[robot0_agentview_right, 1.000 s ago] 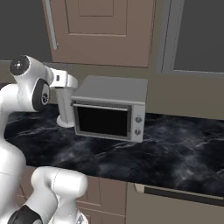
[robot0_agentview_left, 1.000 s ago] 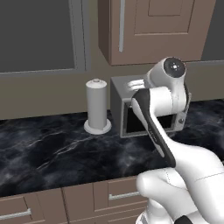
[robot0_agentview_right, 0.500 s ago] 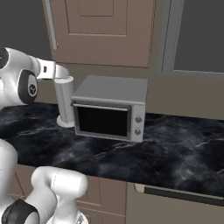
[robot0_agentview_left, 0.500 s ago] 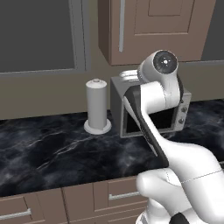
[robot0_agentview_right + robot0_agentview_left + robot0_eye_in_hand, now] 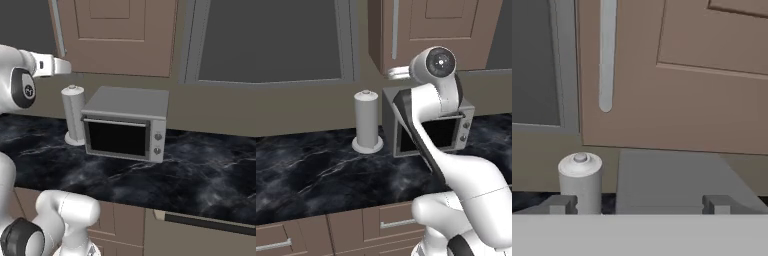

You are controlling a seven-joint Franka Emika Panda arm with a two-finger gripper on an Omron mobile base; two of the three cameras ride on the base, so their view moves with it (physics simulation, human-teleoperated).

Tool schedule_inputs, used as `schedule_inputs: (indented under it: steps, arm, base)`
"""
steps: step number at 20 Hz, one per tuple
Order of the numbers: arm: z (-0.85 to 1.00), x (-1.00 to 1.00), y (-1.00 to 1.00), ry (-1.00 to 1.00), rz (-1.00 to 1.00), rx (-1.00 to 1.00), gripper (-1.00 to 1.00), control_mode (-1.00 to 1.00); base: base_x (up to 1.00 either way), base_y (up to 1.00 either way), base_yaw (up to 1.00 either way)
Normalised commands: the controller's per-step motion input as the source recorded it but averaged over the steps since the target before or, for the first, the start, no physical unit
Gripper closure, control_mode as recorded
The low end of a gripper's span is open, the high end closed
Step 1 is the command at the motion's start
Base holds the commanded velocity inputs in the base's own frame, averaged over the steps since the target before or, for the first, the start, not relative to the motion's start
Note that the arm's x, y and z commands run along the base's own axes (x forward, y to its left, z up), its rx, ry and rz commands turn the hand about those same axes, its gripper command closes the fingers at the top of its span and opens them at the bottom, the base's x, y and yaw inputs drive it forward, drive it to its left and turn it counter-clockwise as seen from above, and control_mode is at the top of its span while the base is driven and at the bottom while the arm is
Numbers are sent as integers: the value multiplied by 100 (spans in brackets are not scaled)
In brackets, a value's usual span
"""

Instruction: Move the mustard and ketchup from the cabinet to the dining counter.

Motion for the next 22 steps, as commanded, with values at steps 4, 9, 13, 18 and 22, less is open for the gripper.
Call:
schedule_inputs:
  steps: [4, 9, 13, 18, 22]
  arm:
    - [52, 9, 13, -4, 0, -2, -100, -100]
    - [49, 17, 21, 0, 0, 0, -100, -100]
    - [35, 24, 4, 0, 0, 4, -100, -100]
    - [13, 30, 0, 0, 0, 1, -100, -100]
    - [11, 39, 5, 0, 0, 11, -100, -100]
  base:
    - [0, 0, 0]
    - [0, 0, 0]
    - [0, 0, 0]
    - [0, 0, 0]
    - [0, 0, 0]
